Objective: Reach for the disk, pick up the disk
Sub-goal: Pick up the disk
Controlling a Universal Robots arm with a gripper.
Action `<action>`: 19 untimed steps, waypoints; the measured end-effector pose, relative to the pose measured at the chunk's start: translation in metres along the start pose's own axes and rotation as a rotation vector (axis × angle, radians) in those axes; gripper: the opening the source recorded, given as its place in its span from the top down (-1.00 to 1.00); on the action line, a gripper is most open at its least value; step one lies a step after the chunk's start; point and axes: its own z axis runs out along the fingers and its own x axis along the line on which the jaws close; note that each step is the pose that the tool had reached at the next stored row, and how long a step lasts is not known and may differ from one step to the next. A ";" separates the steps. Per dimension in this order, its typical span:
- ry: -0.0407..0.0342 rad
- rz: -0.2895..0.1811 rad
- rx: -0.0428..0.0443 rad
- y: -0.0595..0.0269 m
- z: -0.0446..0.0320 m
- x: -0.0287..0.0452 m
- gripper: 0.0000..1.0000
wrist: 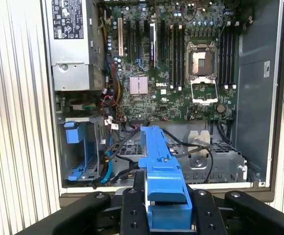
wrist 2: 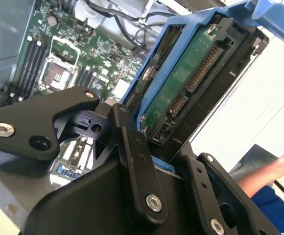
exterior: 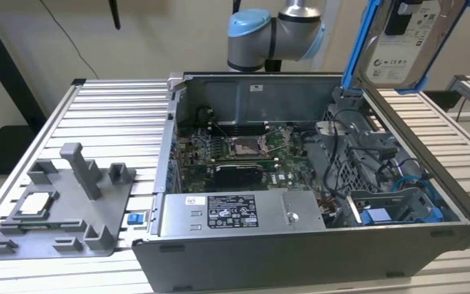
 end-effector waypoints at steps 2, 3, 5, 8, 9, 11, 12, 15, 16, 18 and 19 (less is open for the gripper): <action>0.0000 0.000 0.0000 -0.0011 0.0001 0.0063 1.00; 0.0001 0.000 0.0000 -0.0017 0.0001 0.0098 1.00; 0.0000 0.000 0.0000 -0.0032 0.0003 0.0216 1.00; -0.0001 0.000 0.0000 -0.0045 0.0008 0.0340 1.00; -0.0001 0.000 0.0000 -0.0049 0.0011 0.0381 1.00; -0.0002 0.000 0.0000 -0.0059 0.0017 0.0464 1.00; -0.0001 0.000 0.0000 -0.0063 0.0020 0.0505 1.00; -0.0003 0.000 0.0000 -0.0075 0.0031 0.0629 1.00; -0.0004 0.000 0.0000 -0.0080 0.0036 0.0676 1.00; -0.0005 0.000 0.0000 -0.0088 0.0044 0.0759 1.00; -0.0005 0.000 0.0000 -0.0092 0.0048 0.0801 1.00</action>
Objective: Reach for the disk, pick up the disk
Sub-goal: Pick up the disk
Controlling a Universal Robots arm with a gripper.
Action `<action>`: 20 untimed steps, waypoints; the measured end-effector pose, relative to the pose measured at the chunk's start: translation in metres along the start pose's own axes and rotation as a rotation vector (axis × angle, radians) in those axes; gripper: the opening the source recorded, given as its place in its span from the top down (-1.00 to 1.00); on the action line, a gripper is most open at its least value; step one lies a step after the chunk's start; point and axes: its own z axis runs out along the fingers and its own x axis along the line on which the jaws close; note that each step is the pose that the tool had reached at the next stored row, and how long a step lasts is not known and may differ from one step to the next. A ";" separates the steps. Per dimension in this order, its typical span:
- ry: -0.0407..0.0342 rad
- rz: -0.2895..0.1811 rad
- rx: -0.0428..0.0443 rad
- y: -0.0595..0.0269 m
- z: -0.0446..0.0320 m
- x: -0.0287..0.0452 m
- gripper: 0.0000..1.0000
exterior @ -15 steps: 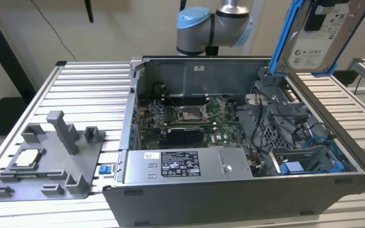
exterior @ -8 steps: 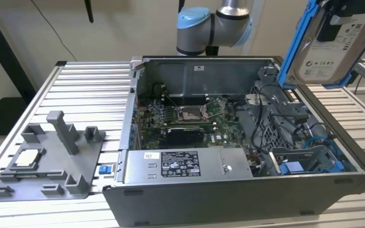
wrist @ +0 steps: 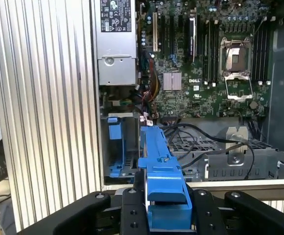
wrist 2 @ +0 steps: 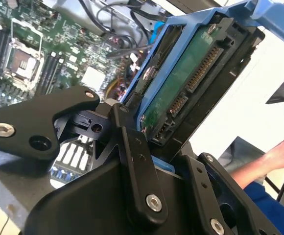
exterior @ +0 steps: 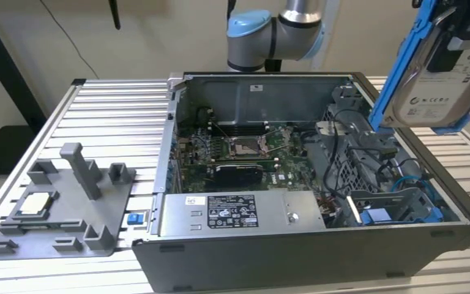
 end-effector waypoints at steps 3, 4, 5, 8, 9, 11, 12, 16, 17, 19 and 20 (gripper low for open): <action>-0.0002 0.000 0.0000 -0.0010 0.0018 0.0134 1.00; -0.0003 0.000 0.0000 -0.0012 0.0026 0.0175 1.00; -0.0003 0.000 0.0000 -0.0015 0.0035 0.0218 1.00; -0.0006 0.000 0.0000 -0.0020 0.0067 0.0338 1.00; -0.0005 0.000 0.0000 -0.0021 0.0079 0.0373 1.00; -0.0012 0.000 0.0000 -0.0019 0.0116 0.0417 1.00; -0.0012 0.000 -0.0001 -0.0019 0.0134 0.0430 1.00; -0.0011 0.000 -0.0001 -0.0015 0.0204 0.0447 1.00; -0.0011 0.000 -0.0001 -0.0014 0.0223 0.0448 1.00; -0.0012 0.000 -0.0001 -0.0011 0.0260 0.0449 1.00; -0.0011 0.000 -0.0001 -0.0010 0.0278 0.0449 1.00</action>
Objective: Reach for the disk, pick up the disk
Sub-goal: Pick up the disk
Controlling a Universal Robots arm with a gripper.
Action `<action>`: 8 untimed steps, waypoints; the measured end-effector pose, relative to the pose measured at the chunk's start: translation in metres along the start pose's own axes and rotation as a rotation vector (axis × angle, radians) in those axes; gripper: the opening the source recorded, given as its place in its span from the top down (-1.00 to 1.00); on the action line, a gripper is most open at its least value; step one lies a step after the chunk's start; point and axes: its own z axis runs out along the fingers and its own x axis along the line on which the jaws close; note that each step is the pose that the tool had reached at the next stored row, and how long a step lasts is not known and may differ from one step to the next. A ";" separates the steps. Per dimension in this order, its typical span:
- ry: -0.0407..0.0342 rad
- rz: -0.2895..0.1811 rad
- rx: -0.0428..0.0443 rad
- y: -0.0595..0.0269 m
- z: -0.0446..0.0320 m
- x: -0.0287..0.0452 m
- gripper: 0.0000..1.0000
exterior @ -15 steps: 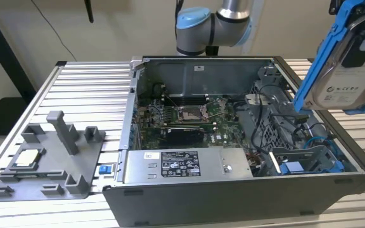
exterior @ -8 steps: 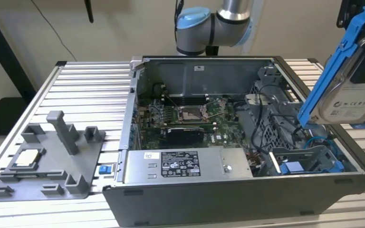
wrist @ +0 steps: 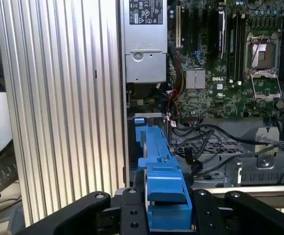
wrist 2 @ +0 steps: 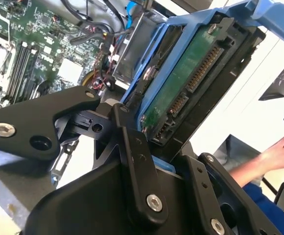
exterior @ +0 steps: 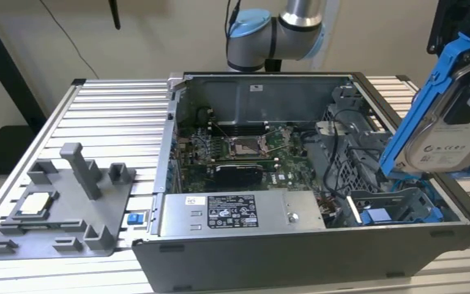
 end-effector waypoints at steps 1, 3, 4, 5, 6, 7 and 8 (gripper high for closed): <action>-0.0001 0.000 0.0000 0.0001 0.0019 0.0000 1.00; 0.0000 0.000 0.0000 0.0003 0.0055 0.0001 1.00; 0.0000 0.000 0.0000 0.0004 0.0074 0.0002 1.00; 0.0000 0.000 0.0000 0.0005 0.0090 0.0002 1.00; 0.0000 0.000 0.0000 0.0006 0.0109 0.0001 1.00; 0.0001 0.000 0.0000 0.0007 0.0127 0.0001 1.00; 0.0000 0.000 0.0000 0.0008 0.0146 0.0000 1.00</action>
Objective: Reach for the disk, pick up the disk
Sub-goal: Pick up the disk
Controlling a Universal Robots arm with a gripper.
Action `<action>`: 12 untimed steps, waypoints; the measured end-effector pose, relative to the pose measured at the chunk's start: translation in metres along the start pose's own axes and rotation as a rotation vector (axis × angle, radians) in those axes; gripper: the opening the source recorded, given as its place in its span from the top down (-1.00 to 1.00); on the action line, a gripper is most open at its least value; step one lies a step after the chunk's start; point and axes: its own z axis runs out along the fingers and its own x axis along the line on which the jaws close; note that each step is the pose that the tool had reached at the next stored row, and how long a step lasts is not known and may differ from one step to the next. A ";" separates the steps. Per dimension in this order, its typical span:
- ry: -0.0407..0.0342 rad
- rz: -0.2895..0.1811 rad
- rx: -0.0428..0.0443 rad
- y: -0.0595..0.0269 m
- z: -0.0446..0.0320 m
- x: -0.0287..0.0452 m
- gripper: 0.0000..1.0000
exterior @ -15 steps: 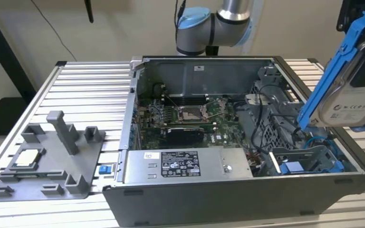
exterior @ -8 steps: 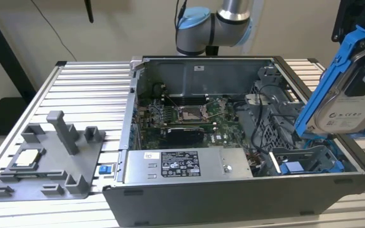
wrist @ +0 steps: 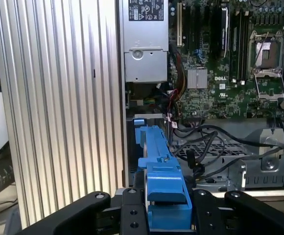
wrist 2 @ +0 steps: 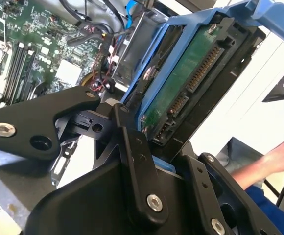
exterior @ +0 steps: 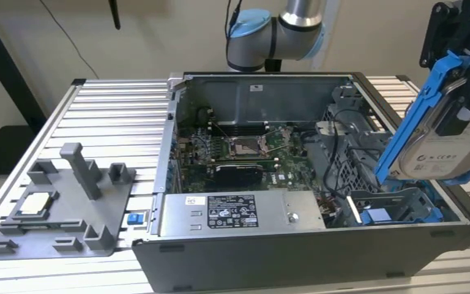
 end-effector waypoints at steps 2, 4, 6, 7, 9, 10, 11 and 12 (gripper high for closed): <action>0.0001 0.000 0.0000 -0.0002 0.0037 -0.0003 1.00; 0.0000 0.000 0.0000 -0.0002 0.0070 -0.0004 1.00; -0.0003 0.000 0.0000 -0.0001 0.0082 -0.0010 1.00; -0.0008 0.000 0.0000 -0.0001 0.0086 -0.0011 1.00; -0.0008 -0.001 0.0000 -0.0001 0.0086 -0.0011 1.00; -0.0010 -0.002 -0.0001 -0.0001 0.0086 -0.0011 1.00; -0.0010 -0.003 -0.0001 -0.0001 0.0086 -0.0011 1.00; -0.0011 -0.004 -0.0001 -0.0001 0.0086 -0.0011 1.00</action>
